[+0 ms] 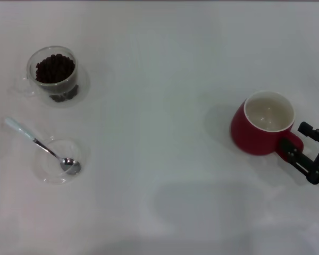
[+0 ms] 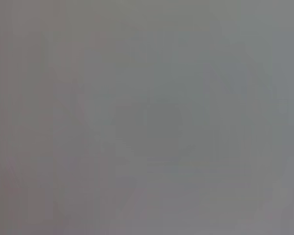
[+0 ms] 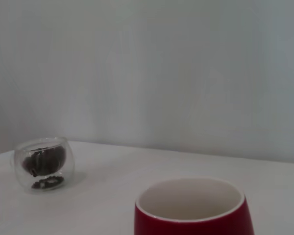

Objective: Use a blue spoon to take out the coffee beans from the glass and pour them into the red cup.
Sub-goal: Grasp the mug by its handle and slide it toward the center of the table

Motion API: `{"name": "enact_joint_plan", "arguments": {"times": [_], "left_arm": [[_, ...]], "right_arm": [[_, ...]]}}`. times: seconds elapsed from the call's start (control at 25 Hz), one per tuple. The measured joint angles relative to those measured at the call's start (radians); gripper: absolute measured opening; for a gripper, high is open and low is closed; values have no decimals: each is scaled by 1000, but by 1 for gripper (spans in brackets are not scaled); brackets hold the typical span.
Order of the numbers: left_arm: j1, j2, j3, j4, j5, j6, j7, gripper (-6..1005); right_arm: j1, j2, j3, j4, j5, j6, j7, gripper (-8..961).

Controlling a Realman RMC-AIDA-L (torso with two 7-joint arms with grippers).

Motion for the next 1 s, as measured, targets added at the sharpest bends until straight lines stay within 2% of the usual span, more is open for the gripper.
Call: {"name": "enact_joint_plan", "arguments": {"times": [0.88,1.0], "left_arm": [[-3,3,0,-2,0,-11,0,861],[-2,3,0,-7,0,-11,0,861]], "right_arm": [[4,0,-2,-19,1,9,-15,463],[4,0,-5,-21,1,8,-15,391]]}}
